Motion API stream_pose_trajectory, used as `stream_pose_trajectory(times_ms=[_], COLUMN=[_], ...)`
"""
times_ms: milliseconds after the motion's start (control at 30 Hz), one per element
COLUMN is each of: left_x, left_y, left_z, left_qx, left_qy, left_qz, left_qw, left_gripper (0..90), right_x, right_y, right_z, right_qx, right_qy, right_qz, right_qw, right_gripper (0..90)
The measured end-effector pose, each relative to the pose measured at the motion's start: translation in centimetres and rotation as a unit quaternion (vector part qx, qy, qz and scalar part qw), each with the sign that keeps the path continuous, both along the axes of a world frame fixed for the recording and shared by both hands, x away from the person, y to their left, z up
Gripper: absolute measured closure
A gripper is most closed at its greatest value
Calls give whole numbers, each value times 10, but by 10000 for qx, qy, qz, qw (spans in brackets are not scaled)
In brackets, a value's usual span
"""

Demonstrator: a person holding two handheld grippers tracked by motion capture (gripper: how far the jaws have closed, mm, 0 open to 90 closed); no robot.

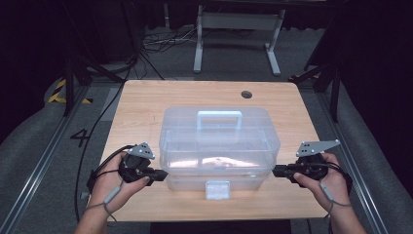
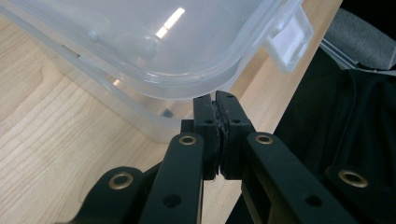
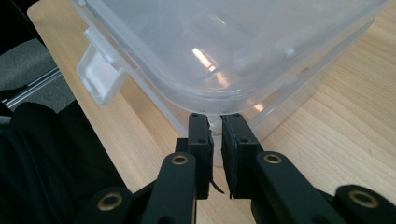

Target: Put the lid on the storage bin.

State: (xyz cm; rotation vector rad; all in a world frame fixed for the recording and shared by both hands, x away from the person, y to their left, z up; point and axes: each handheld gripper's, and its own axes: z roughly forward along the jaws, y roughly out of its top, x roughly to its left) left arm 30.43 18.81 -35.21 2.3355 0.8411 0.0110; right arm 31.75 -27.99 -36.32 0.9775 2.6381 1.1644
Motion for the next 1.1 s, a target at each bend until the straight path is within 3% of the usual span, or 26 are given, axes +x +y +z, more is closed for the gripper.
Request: stream_pose_trajectory(times_ms=[400,600,767,1100], left_x=[1,1,0,0], left_y=[-3,-5,-6,-5], left_z=[-5,-6,-6,-7], left_qx=[278,345,273,256], left_qy=[114,183,207,243], left_qz=[-71,-134,-171,-127], left_qw=[9995,9991,9993,9993], left_gripper=[885,892,893,894], right_x=[0,2,3,3], right_y=[5,6,8,8], right_z=[-6,-9,-13,-14], right_qx=[-355,-374,-581,-603], right_qy=[103,191,287,348], right_qz=[100,139,190,206], right_qw=[9993,9990,9977,9974], right_gripper=[842,861,863,873])
